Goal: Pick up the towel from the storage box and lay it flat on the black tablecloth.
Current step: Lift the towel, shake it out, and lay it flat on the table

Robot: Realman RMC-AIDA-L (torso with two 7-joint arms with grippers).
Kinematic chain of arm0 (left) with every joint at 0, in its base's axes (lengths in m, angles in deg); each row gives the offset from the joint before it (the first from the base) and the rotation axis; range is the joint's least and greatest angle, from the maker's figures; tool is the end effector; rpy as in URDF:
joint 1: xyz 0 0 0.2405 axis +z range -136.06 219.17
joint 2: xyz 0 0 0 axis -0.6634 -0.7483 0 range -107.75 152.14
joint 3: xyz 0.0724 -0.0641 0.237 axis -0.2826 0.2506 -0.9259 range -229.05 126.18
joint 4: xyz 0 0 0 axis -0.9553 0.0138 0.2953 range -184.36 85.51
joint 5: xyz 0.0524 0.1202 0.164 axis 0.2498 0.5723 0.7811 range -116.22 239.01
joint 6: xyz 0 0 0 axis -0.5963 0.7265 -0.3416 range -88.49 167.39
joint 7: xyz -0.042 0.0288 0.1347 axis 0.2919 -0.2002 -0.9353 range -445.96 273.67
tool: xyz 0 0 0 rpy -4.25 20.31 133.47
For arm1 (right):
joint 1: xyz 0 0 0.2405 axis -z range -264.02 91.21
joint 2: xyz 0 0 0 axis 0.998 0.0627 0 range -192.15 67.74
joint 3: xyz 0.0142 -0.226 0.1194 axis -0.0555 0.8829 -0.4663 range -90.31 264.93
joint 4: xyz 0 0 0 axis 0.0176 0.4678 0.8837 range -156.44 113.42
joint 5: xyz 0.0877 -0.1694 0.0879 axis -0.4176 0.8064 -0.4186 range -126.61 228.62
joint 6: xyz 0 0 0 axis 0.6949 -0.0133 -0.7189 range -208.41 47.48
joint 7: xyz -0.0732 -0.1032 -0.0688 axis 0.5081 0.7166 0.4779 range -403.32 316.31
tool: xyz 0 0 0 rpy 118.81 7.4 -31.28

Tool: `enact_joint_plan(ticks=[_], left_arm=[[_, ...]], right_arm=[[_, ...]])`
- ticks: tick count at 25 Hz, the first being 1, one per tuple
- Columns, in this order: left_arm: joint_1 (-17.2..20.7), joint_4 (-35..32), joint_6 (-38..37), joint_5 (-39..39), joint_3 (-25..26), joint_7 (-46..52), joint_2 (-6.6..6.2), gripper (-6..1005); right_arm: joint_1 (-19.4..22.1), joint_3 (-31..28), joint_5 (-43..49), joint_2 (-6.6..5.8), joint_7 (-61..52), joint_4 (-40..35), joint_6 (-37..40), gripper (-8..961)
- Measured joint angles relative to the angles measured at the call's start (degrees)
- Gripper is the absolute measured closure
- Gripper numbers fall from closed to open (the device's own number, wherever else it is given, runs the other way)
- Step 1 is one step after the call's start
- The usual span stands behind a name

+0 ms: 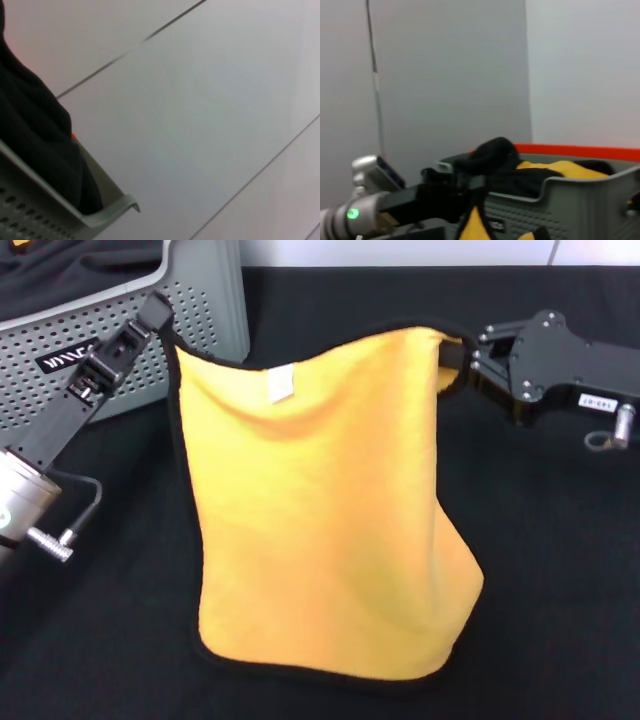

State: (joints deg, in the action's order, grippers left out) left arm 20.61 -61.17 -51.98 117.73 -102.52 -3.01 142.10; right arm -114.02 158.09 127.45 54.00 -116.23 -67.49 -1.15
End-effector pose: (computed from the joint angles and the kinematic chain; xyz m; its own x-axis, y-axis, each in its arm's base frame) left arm -0.2891 0.2913 0.0048 -0.1052 0.3208 0.9413 0.7993 -0.5359 0.2720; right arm 0.1838 0.3532 0.0059 0.7477 -0.0190 -0.6638 -0.2417 -0.9388 -0.2454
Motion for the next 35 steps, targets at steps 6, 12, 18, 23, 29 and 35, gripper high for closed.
enact_joint_plan(ticks=[6, 12, 18, 23, 29, 35], left_arm=[[-0.4, 0.0, 1.3, -2.8, 0.1, -1.0, 0.02, 985], [-1.8, 0.3, 3.6, -3.5, 0.1, -2.6, 0.17, 985], [-2.8, 0.9, 4.6, -4.9, 0.1, -5.0, 0.31, 985], [-3.0, 0.9, 4.9, -5.0, 0.0, -6.9, 0.32, 985], [-3.3, 2.2, 4.9, -5.0, -0.3, -10.0, 0.5, 985], [-5.0, 6.3, 4.9, -5.6, -0.2, -14.1, 0.59, 985]], right_arm=[[-1.1, 1.7, -1.1, -0.01, 2.5, 0.4, -5.9, 938], [-4.5, 2.9, -1.6, -0.02, 4.8, 3.5, -9.5, 936], [-7.6, 2.9, -1.7, -0.02, 7.0, 6.5, -11.9, 934], [-8.2, 4.6, -3.4, -0.02, 8.7, 6.7, -13.2, 932], [-8.0, 6.5, -4.4, -0.02, 9.9, 6.9, -15.5, 930], [-7.6, 11.4, -6.7, -0.02, 9.7, 6.4, -21.2, 928]])
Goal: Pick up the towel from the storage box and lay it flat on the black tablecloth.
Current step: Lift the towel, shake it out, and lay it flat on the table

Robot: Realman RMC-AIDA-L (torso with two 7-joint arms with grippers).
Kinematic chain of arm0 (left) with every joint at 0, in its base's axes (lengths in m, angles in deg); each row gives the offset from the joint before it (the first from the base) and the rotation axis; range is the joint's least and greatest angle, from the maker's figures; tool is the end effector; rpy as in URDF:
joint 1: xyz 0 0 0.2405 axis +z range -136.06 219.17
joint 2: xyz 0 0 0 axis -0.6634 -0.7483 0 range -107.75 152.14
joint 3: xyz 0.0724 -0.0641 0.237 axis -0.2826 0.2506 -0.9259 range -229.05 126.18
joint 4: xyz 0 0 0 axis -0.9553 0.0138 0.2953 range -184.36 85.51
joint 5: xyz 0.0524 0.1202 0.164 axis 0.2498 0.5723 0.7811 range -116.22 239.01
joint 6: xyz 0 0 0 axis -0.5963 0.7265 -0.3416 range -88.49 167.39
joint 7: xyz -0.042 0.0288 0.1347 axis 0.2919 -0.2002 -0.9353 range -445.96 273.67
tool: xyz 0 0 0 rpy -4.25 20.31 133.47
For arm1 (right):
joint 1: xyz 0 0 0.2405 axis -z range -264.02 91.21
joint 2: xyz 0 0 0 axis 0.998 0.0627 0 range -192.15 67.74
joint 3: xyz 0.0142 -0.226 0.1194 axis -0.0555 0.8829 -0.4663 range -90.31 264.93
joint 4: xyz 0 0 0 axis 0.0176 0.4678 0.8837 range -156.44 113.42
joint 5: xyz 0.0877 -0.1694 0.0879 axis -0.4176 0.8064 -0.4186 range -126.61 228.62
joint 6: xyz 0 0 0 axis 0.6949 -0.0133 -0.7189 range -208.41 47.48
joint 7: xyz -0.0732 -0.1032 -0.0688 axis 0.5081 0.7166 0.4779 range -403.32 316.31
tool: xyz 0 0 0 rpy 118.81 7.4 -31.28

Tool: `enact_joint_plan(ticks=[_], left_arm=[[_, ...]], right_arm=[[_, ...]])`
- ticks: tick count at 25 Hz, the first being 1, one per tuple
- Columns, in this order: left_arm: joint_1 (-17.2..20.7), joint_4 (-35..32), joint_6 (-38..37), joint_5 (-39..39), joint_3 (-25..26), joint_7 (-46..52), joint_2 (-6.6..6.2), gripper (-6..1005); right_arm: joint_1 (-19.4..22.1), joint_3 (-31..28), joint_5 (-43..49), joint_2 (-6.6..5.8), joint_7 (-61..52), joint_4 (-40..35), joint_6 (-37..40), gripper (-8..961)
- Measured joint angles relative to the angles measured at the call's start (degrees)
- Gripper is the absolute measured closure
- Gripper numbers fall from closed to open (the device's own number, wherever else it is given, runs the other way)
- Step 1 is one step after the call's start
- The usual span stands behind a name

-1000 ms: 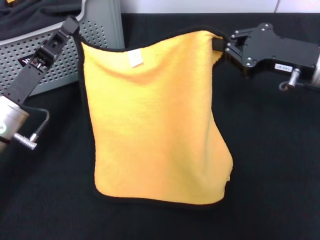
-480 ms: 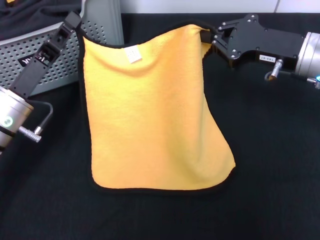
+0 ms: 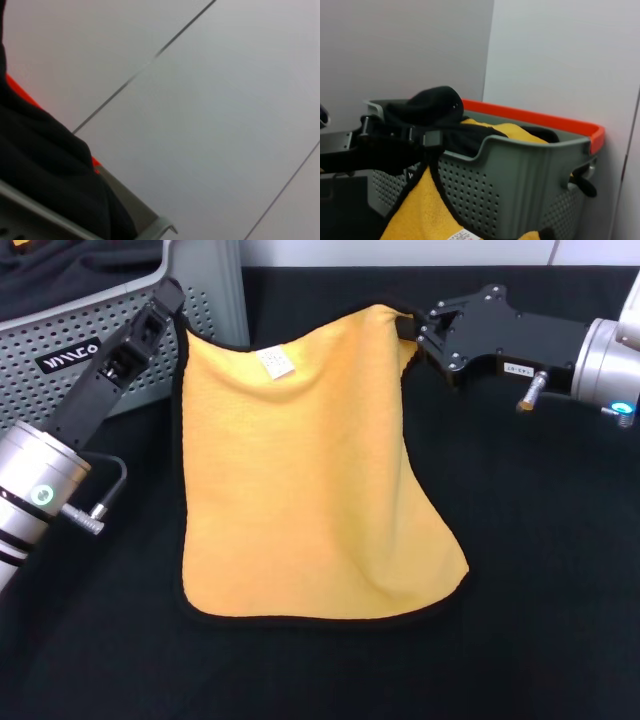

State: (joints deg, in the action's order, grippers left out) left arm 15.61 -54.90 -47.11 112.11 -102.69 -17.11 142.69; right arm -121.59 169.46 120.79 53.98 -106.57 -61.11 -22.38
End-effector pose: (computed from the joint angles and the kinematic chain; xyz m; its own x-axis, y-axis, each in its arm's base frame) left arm -0.2839 0.3123 -0.0101 0.0068 0.2029 0.9792 0.8527 -0.5127 0.1003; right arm 0.1676 0.3979 -0.0335 0.8524 0.0534 -0.5201 -0.2091 -0.8770 -0.4327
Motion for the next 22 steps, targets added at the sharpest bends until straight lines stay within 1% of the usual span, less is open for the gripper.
enact_joint_plan(ticks=[4, 9, 12, 17, 19, 22], left_arm=[[-0.5, 0.6, 0.0, -0.6, 0.1, -1.8, 0.2, 984], [-0.8, 1.1, 0.1, -0.8, 0.1, -3.4, 0.29, 984], [-1.2, 1.8, 1.3, -0.8, 0.1, -4.5, 0.28, 984], [-3.2, 3.5, 5.3, -0.8, 0.1, -8.3, 0.26, 984], [-3.5, 3.5, 5.8, -0.8, 0.1, -8.9, 0.26, 984], [-4.2, 3.5, 7.0, -0.8, 0.1, -10.0, 0.25, 984]], right_arm=[[-0.2, 2.0, -2.2, 0.0, 0.2, 0.2, -3.1, 927], [-1.2, 5.5, -3.2, 0.0, 0.1, 0.4, -8.7, 925], [-1.9, 7.6, -4.1, 0.0, -0.1, 0.6, -11.5, 924], [-3.9, 9.1, -4.2, 0.0, -1.1, 3.0, -13.8, 922], [-5.0, 9.6, -4.9, 0.0, -1.3, 4.4, -14.8, 921], [-6.4, 11.2, -6.7, 0.0, -1.5, 6.0, -18.0, 920]])
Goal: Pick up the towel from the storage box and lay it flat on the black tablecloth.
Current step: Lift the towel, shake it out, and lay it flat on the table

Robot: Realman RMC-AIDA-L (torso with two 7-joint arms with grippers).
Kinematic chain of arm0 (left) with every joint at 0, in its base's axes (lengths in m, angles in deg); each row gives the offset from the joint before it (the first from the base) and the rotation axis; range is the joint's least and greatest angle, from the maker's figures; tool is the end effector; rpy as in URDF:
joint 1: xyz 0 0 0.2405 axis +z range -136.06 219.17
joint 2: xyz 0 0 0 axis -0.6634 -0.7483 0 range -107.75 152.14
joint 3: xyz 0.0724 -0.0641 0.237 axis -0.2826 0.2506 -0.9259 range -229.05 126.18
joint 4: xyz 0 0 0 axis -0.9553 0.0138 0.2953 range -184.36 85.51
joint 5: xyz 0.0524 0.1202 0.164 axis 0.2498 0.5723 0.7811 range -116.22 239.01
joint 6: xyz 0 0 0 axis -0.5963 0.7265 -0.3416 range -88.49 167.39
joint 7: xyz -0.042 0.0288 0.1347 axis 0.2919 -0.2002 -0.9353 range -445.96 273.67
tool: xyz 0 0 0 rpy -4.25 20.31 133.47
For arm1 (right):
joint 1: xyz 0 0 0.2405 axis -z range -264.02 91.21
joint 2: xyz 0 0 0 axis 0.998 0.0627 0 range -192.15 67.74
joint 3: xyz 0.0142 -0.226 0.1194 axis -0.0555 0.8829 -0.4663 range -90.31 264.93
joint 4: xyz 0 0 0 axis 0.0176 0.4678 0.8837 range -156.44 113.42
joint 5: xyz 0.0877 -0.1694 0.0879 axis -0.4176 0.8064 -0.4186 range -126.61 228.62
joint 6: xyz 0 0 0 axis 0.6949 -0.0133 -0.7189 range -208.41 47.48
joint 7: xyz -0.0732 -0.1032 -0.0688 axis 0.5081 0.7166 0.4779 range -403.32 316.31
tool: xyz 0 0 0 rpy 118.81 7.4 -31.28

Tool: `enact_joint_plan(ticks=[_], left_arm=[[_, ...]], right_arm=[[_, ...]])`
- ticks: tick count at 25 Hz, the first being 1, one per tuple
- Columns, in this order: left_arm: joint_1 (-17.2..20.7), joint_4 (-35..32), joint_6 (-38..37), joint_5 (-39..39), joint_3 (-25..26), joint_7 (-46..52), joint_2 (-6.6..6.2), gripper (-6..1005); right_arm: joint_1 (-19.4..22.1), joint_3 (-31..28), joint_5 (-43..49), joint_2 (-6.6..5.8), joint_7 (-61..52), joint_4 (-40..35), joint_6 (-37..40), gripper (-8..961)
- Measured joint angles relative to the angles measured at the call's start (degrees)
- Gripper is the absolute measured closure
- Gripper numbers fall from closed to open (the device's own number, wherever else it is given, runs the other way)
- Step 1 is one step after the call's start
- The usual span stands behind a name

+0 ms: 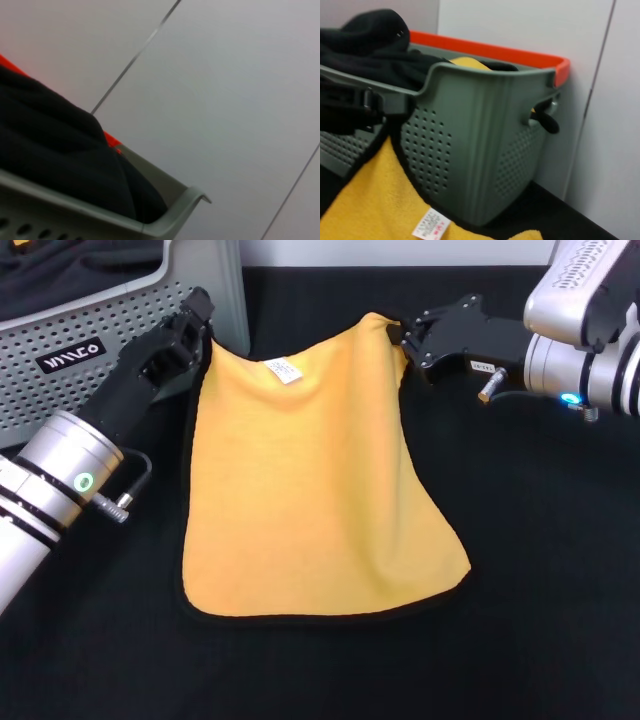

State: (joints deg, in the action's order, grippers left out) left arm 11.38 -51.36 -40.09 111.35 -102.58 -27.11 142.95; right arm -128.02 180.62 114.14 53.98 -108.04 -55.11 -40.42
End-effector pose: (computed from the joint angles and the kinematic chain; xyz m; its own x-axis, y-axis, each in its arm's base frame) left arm -0.2804 0.3309 -0.0287 0.1566 0.1902 0.9692 0.8789 -0.4744 -0.0489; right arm 0.1664 0.4247 -0.0650 0.9132 -0.0544 -0.4038 -0.2743 -0.8149 -0.5106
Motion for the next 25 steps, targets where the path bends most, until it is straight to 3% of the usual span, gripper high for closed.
enact_joint_plan(ticks=[25], left_arm=[[-0.5, 0.0, 4.0, -2.5, -0.3, -4.1, 0.0, 984]], right_arm=[[-4.4, 7.3, 0.0, 0.0, -6.5, 1.7, -11.6, 911]])
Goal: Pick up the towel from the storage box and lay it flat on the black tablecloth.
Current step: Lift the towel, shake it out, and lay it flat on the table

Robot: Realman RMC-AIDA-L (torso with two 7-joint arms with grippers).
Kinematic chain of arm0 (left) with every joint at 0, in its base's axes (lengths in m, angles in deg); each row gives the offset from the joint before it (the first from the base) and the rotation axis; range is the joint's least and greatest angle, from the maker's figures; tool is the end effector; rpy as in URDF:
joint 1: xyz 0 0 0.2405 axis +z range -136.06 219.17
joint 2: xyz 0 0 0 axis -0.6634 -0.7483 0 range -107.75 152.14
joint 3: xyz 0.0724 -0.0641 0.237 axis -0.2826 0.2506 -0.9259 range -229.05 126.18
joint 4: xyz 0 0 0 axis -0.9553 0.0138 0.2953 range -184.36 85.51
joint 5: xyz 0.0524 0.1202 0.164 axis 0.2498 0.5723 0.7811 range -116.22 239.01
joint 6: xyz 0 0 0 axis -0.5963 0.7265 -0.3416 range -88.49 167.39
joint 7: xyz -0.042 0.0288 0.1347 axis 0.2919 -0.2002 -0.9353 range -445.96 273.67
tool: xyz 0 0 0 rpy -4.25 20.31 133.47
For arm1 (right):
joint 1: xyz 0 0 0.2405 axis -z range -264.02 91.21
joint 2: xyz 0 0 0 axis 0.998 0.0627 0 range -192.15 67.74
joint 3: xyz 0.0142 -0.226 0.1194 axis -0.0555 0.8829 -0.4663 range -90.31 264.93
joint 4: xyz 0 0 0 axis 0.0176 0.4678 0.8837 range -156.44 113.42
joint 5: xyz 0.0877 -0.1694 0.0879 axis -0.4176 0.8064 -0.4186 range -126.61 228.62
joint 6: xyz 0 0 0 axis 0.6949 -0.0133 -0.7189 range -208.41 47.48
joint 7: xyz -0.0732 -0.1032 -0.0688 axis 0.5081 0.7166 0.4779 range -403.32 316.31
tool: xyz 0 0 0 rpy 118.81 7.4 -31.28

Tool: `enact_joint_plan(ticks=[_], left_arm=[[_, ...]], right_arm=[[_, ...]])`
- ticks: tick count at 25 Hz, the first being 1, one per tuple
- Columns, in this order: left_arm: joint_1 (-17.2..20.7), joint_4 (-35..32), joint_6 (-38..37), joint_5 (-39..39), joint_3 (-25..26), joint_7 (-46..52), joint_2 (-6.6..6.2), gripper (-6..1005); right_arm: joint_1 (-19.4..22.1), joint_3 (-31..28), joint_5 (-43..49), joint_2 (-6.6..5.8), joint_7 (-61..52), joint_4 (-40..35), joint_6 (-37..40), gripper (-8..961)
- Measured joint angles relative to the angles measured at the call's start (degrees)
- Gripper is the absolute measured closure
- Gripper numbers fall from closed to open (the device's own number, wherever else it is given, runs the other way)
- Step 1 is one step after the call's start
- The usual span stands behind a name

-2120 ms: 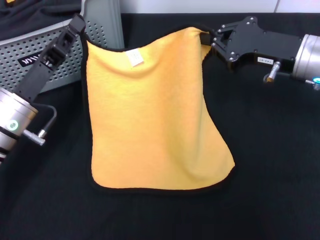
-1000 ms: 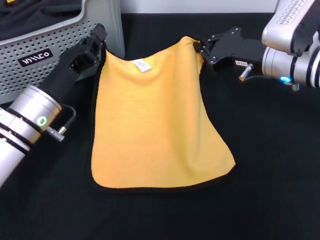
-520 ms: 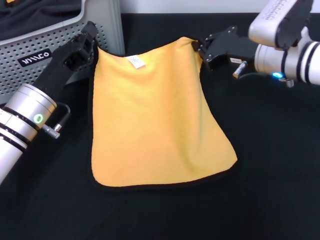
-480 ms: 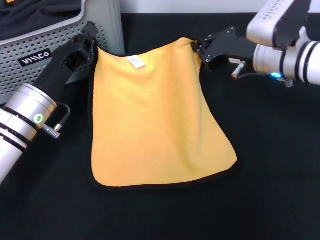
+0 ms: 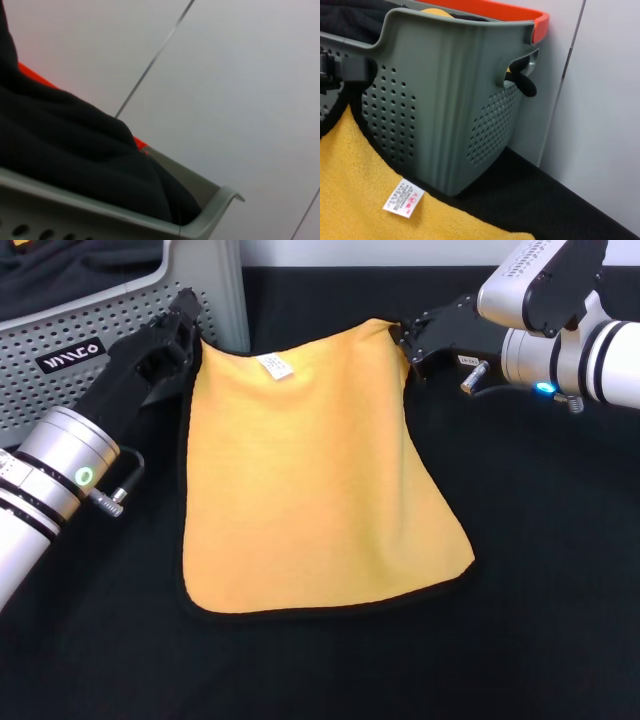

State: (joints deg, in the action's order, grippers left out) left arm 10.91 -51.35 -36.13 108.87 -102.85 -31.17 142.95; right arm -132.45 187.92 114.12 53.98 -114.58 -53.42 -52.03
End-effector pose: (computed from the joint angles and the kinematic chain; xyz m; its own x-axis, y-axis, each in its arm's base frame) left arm -0.2878 0.3381 -0.0286 0.2159 0.1660 0.9622 0.8965 -0.4241 -0.1280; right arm 0.1609 0.4399 -0.0790 0.9411 -0.1235 -0.3147 -0.2908 -0.7702 -0.5676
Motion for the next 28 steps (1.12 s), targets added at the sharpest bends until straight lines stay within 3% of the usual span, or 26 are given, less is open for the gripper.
enact_joint_plan(ticks=[9, 17, 28], left_arm=[[0.0, 0.0, 0.0, -0.1, 0.0, -0.1, 0.0, 983], [0.2, 0.0, 0.2, -0.3, 0.1, -0.8, 0.0, 983], [-0.7, 0.0, 3.7, -0.1, -0.1, -2.4, 0.0, 983]], right_arm=[[-1.8, 0.9, 0.3, 0.0, 0.2, 0.0, -2.1, 908], [-6.7, 7.7, 0.3, 0.01, -2.7, 3.5, -5.2, 905], [-5.7, 7.2, -0.1, 0.0, -3.4, 4.6, -8.7, 901]])
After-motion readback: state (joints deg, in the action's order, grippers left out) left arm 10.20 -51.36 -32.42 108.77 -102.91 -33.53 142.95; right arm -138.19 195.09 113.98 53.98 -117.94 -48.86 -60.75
